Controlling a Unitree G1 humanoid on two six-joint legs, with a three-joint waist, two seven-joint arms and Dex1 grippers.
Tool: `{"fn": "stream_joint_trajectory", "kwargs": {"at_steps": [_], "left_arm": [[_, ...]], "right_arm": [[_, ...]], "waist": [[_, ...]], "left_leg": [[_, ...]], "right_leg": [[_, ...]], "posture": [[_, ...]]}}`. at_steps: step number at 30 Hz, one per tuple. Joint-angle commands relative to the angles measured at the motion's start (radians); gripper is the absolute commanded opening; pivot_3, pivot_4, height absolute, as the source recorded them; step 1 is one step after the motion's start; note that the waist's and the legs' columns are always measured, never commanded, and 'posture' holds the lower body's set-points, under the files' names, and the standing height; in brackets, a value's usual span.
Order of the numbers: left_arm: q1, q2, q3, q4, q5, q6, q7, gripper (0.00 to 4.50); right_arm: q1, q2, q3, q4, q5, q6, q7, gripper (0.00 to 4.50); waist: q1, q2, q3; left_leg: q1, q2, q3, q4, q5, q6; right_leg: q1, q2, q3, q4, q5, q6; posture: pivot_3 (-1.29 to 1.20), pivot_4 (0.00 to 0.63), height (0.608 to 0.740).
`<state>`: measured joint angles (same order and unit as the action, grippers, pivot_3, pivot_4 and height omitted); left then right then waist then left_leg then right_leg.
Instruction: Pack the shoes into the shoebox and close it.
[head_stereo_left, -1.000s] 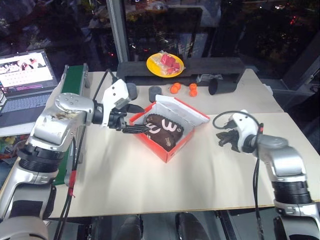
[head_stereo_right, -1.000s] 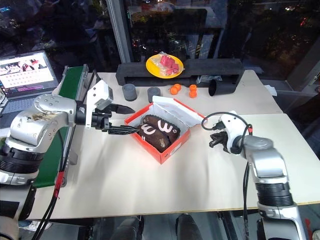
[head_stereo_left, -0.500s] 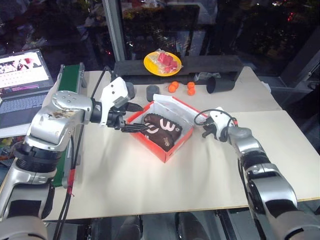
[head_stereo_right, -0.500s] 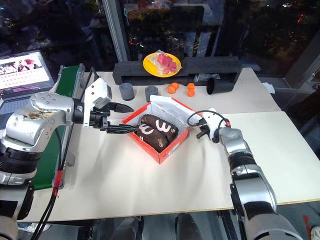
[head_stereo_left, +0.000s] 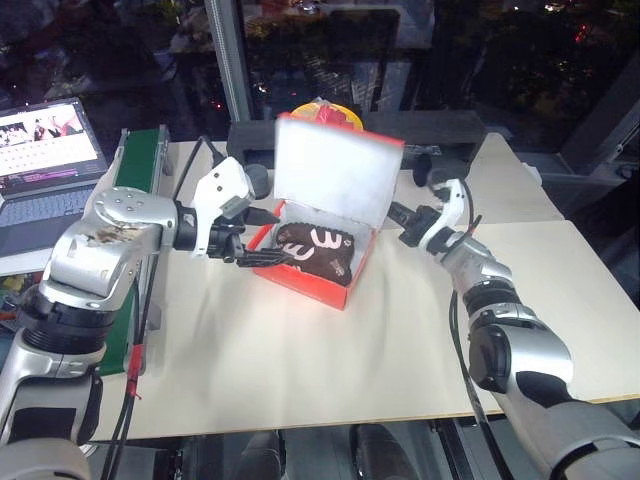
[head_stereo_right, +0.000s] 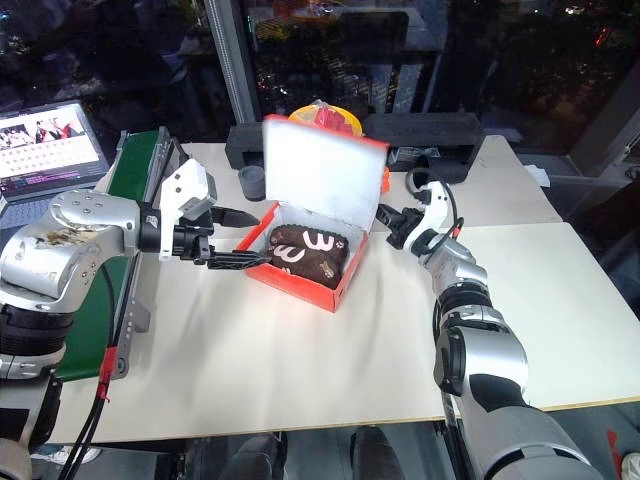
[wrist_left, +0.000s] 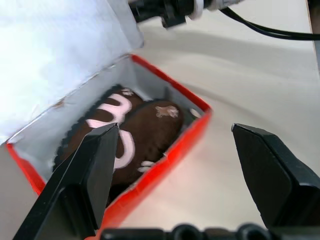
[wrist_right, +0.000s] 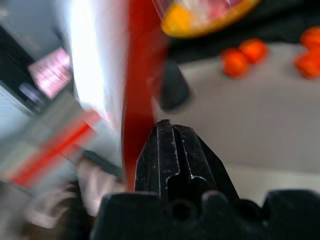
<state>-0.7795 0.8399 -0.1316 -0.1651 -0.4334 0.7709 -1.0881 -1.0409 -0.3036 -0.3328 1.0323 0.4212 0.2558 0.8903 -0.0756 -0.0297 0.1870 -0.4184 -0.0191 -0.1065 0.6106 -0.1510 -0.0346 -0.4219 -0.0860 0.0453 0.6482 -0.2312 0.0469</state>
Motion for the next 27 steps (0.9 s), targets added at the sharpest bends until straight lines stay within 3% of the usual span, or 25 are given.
{"fn": "stream_joint_trajectory", "kwargs": {"at_steps": [1,4,8,15,18,27], "left_arm": [[-0.017,0.023,0.038,-0.025,-0.001,0.002,0.002,3.87],[-0.024,0.028,0.046,-0.026,-0.006,0.008,0.004,3.87],[-0.022,0.021,0.06,-0.036,-0.02,0.027,0.015,3.87],[0.028,-0.005,0.068,-0.035,-0.013,0.03,0.062,3.87],[0.052,-0.017,0.062,-0.04,-0.004,0.02,0.082,3.87],[0.085,-0.061,0.067,-0.068,-0.011,0.029,0.141,3.87]], "right_arm": [[0.048,-0.01,0.096,-0.23,0.025,0.165,0.141,0.02],[0.143,-0.043,0.225,-0.442,0.005,0.286,0.211,0.02],[0.168,-0.05,0.261,-0.536,-0.005,0.33,0.157,0.02],[0.092,0.05,0.403,-0.443,-0.201,0.188,-0.044,0.02],[0.098,0.063,0.478,-0.389,-0.288,0.1,-0.045,0.02],[0.149,0.014,0.513,-0.326,-0.369,-0.004,-0.039,0.02]], "waist": [[0.001,0.0,0.0],[0.004,0.0,0.0],[0.006,0.0,0.0],[-0.001,0.0,0.0],[0.002,0.0,0.0],[0.015,0.0,0.0]], "left_leg": [[0.0,0.0,0.0,0.0,0.0,0.0],[0.0,0.0,0.0,0.0,0.0,0.0],[0.0,0.0,0.0,0.002,0.0,0.0],[0.002,0.001,0.0,0.001,0.0,0.0],[0.002,0.001,0.0,0.0,0.0,0.0],[0.003,0.0,0.0,0.002,0.0,0.0]], "right_leg": [[0.0,0.0,0.0,0.0,0.0,0.0],[0.0,0.0,0.0,0.001,0.0,0.0],[0.0,0.0,0.0,0.001,0.0,0.0],[0.0,0.001,0.0,0.001,0.0,0.001],[0.0,0.001,0.0,0.002,0.0,0.0],[0.002,0.001,0.0,0.001,0.002,0.001]], "posture": [[0.0,0.15,0.74],[0.0,0.15,0.74],[0.0,0.15,0.74],[0.0,0.15,0.74],[0.0,0.15,0.74],[0.0,0.15,0.74]]}}
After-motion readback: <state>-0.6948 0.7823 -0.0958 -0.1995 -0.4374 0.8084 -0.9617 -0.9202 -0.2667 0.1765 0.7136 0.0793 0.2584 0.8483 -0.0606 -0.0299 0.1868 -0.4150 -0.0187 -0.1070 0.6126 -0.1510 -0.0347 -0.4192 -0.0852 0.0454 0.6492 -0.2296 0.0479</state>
